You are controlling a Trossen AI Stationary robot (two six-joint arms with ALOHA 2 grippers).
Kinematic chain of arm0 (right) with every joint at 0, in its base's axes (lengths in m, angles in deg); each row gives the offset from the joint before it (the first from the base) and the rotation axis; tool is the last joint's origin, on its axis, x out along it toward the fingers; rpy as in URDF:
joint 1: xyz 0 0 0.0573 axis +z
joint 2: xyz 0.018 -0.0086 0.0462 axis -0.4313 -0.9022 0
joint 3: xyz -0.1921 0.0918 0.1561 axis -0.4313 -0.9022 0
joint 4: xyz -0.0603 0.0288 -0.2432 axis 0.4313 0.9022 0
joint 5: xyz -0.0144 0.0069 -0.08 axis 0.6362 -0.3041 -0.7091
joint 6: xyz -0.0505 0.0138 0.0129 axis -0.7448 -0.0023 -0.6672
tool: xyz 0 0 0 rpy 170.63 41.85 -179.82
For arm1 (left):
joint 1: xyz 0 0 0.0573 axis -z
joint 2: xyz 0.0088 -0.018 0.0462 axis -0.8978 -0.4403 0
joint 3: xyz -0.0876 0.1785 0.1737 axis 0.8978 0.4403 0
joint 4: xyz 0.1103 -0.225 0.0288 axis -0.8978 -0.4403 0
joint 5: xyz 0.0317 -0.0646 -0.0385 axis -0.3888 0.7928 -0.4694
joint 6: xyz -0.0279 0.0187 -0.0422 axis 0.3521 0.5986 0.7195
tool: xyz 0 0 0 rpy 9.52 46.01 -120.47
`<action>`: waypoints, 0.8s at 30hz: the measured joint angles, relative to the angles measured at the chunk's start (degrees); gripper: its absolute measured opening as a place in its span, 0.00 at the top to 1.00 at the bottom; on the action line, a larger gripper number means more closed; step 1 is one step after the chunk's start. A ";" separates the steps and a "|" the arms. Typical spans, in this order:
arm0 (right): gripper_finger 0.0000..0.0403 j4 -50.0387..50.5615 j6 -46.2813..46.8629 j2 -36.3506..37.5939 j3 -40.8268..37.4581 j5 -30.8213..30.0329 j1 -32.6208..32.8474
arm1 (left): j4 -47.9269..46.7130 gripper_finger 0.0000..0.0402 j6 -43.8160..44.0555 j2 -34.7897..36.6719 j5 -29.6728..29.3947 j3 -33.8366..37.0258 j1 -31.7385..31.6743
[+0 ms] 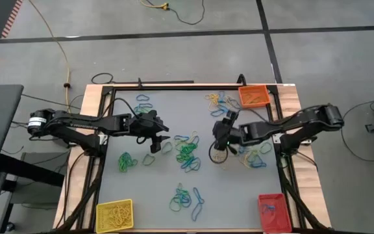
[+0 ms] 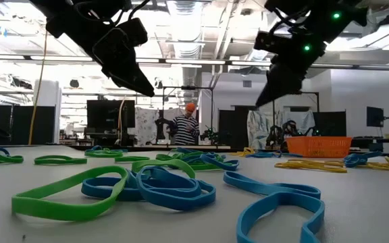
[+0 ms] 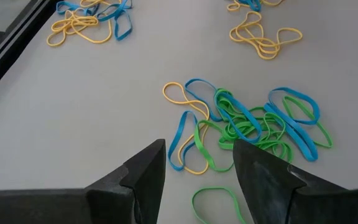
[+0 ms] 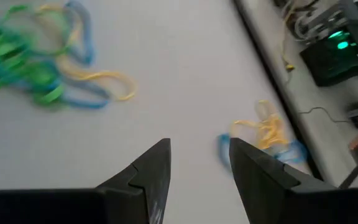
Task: Sort rubber bands into baskets
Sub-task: Put the blue rubber band into the red bin
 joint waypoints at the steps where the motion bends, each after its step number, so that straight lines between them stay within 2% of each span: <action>1: 0.53 -0.07 -0.88 0.69 0.00 -0.03 -1.01 | 0.01 0.56 0.00 0.00 0.00 0.00 0.00; 8: 0.54 0.70 -3.90 1.94 0.00 1.76 -8.87 | 0.01 0.56 0.00 0.00 0.00 0.00 0.00; 10: 0.55 0.70 -3.95 1.59 0.00 6.44 -11.57 | 0.00 0.56 0.00 0.00 0.00 0.00 0.00; 14: 0.56 -0.98 -3.31 -0.85 0.00 22.99 -17.24 | 0.00 0.56 0.00 0.00 0.01 0.00 0.00; 16: 0.56 -2.62 -3.92 -2.84 -0.02 28.79 -19.74 | -0.02 0.56 0.00 0.00 0.00 0.00 0.00; 24: 0.58 -8.93 -5.26 -10.15 0.00 37.42 -30.51 | -0.06 0.56 0.00 -0.01 0.01 -0.02 0.00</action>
